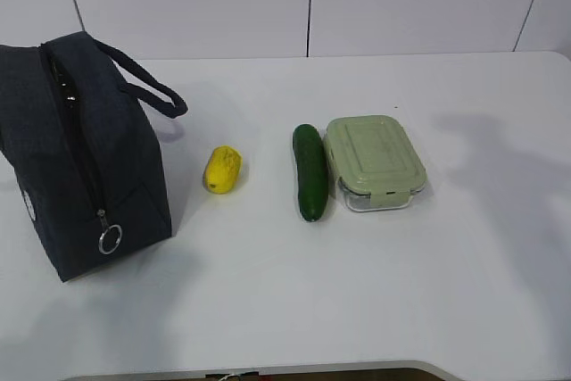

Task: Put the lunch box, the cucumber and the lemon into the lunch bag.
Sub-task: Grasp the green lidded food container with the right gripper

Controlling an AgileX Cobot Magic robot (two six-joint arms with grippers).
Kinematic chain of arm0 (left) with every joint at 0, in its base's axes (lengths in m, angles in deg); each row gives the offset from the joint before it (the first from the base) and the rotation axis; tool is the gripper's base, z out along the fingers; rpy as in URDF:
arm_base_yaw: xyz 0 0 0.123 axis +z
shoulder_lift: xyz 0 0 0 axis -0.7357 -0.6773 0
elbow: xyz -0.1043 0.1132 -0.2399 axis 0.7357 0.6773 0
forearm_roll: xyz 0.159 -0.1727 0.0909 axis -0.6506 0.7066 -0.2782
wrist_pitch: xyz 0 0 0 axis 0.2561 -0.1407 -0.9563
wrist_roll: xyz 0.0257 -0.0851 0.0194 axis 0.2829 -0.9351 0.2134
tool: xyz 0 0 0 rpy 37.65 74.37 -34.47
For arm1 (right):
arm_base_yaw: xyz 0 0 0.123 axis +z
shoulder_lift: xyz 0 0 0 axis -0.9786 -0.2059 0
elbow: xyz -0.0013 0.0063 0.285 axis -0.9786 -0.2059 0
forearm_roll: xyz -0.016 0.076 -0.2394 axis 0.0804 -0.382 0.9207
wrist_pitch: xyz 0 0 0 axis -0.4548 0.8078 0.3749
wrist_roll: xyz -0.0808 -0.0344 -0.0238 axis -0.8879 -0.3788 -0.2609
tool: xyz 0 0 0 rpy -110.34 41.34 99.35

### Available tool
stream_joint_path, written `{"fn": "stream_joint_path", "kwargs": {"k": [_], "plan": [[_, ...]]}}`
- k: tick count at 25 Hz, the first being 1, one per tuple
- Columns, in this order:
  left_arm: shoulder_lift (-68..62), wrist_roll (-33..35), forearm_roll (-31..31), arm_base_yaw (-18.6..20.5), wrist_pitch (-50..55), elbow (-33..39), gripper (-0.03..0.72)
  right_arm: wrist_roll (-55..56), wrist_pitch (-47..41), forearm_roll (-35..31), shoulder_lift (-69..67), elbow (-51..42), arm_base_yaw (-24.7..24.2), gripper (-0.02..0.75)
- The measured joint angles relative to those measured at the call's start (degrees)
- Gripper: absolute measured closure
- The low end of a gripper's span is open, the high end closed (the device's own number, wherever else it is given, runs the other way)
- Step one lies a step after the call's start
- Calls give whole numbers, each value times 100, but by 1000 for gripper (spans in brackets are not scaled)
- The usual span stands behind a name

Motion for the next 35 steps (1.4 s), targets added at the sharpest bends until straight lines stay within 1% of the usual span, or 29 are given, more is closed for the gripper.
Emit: {"fn": "stream_joint_path", "kwargs": {"k": [7,9,16,26,32,35], "plan": [[0,0,0,0,0,0,446,-181,-30,-302,-893,332,0,339],[0,0,0,0,0,0,446,-331,-42,-536,-1154,407,0,339],[0,0,0,0,0,0,446,-1292,-65,-1795,-1970,708,0,338],[0,0,0,0,0,0,446,-2083,-560,-2554,-3166,1438,-4,338],[0,0,0,0,0,0,446,-2539,-597,-3103,-3771,1603,-19,338],[0,0,0,0,0,0,446,-2857,-623,-3494,-4014,1612,-126,338]]}}
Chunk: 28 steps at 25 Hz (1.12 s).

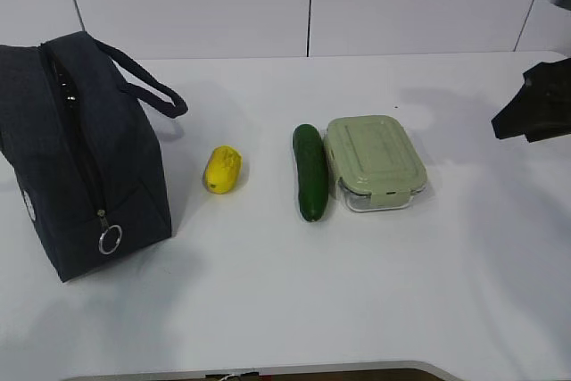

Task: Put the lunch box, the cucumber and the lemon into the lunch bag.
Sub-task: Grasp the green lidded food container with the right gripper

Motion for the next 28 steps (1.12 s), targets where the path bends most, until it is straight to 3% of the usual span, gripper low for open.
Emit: {"fn": "stream_joint_path", "kwargs": {"k": [10,22,28], "plan": [[0,0,0,0,0,0,446,-1870,-1027,-2588,-899,25,-1011,337],[0,0,0,0,0,0,446,-2236,-1509,-3432,-2342,1115,-1036,337],[0,0,0,0,0,0,446,-2248,-1509,-3500,-2765,1357,-1036,337]]}}
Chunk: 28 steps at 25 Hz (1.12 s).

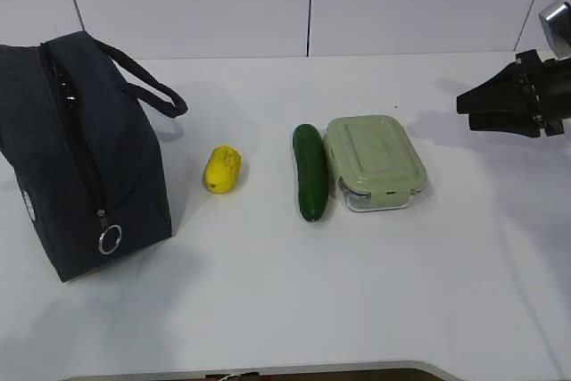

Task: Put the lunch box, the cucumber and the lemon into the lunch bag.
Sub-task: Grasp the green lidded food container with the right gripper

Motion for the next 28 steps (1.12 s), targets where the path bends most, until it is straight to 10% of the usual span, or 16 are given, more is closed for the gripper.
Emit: {"fn": "stream_joint_path", "kwargs": {"k": [21,28], "plan": [[0,0,0,0,0,0,446,-146,-9,-77,-289,25,365,332],[0,0,0,0,0,0,446,-80,-9,-135,-530,25,500,144]]}}
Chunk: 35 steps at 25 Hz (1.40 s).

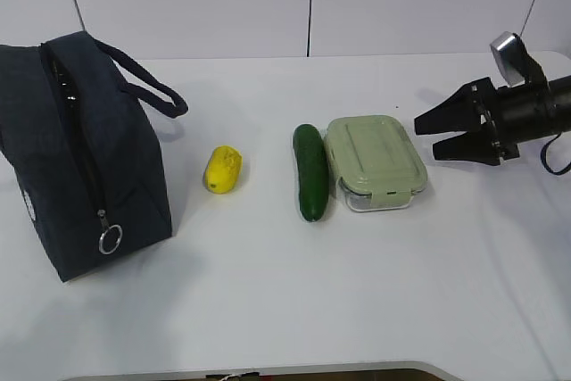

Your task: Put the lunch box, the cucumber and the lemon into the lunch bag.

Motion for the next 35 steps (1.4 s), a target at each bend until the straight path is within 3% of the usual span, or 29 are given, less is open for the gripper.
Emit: {"fn": "stream_joint_path", "kwargs": {"k": [35], "plan": [[0,0,0,0,0,0,446,-221,36,-744,-578,21,229,144]]}}
